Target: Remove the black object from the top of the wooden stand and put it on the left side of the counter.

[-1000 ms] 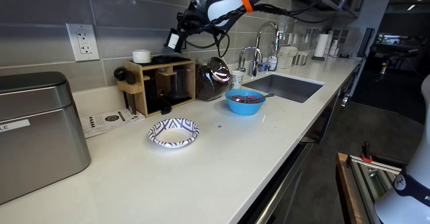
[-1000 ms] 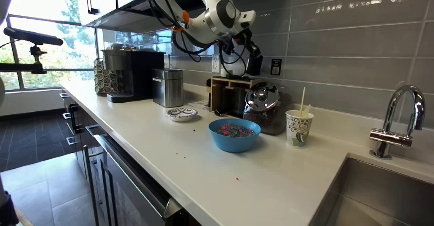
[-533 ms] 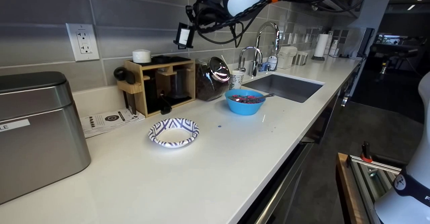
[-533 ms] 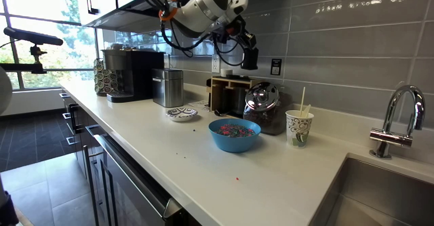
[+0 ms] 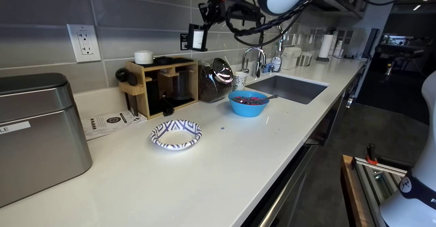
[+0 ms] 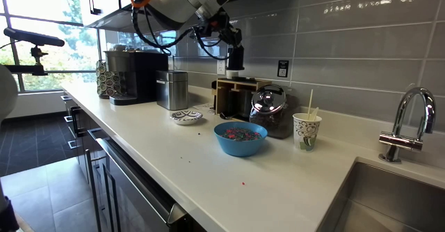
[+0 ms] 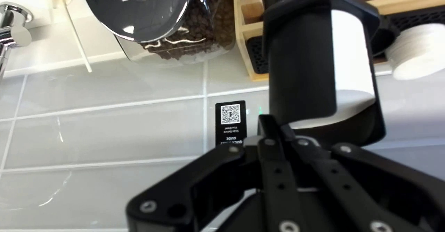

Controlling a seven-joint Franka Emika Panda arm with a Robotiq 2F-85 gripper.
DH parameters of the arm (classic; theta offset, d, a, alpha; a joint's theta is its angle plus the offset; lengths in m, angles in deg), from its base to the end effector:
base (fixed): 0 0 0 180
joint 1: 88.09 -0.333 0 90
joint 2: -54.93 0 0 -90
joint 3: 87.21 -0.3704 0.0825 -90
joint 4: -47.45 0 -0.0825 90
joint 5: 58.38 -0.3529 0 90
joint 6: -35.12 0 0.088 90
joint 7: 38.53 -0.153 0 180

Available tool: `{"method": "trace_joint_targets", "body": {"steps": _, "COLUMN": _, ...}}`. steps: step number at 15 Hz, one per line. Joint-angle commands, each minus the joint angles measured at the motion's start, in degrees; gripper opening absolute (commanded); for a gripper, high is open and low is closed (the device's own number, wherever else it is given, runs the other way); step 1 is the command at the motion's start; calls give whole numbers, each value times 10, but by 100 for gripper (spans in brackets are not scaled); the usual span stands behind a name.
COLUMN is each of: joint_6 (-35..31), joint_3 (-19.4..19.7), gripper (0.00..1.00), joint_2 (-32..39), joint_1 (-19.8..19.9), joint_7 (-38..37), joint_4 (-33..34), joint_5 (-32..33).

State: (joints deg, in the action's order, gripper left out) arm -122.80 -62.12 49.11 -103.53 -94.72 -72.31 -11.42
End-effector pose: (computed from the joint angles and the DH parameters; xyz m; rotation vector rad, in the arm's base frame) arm 0.5627 -0.0875 0.5812 2.5802 -0.6804 1.2394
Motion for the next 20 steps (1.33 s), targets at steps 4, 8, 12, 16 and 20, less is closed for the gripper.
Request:
{"method": "trace_joint_targets", "body": {"steps": 4, "joint_6": -12, "joint_3": -54, "gripper": 0, "joint_2": -82, "joint_1": -21, "joint_7": 3, "joint_4": -96, "joint_5": 57}}
{"method": "trace_joint_targets", "body": {"steps": 8, "joint_6": -22, "joint_3": -97, "gripper": 0, "joint_2": -63, "joint_1": -35, "joint_7": -11, "joint_4": -92, "joint_5": 88}}
{"method": "trace_joint_targets", "body": {"steps": 12, "joint_6": -26, "joint_3": -139, "gripper": 0, "joint_2": -30, "joint_1": -47, "joint_7": -29, "joint_4": -70, "joint_5": 122}}
{"method": "trace_joint_targets", "body": {"steps": 16, "joint_6": -34, "joint_3": -172, "gripper": 0, "joint_2": 24, "joint_1": -52, "joint_7": -70, "joint_4": -35, "joint_5": 169}}
{"method": "trace_joint_targets", "body": {"steps": 20, "joint_6": -55, "joint_3": -185, "gripper": 0, "joint_2": 81, "joint_1": -54, "joint_7": -110, "joint_4": -1, "joint_5": 193}}
